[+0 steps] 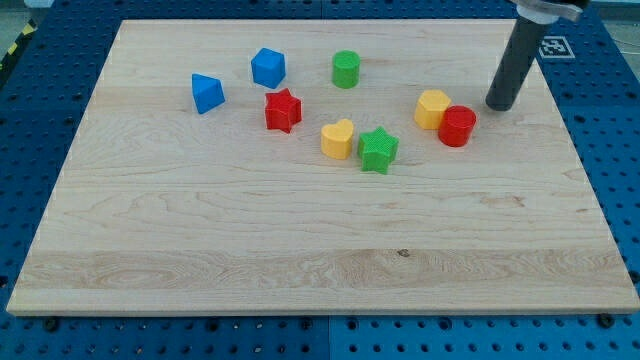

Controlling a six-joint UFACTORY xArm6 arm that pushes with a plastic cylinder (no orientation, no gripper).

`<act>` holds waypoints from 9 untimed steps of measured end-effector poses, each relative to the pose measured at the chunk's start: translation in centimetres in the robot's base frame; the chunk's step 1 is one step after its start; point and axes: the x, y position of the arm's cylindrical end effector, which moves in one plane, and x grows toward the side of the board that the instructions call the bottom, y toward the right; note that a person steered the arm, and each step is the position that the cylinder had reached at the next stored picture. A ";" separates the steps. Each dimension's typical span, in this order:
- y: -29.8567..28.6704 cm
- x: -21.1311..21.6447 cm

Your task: Separate the yellow hexagon and the red circle

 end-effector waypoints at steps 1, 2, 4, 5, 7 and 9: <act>-0.1 2.4; -1.3 3.5; -6.5 1.3; -8.9 0.3; -13.0 0.3; -14.6 1.0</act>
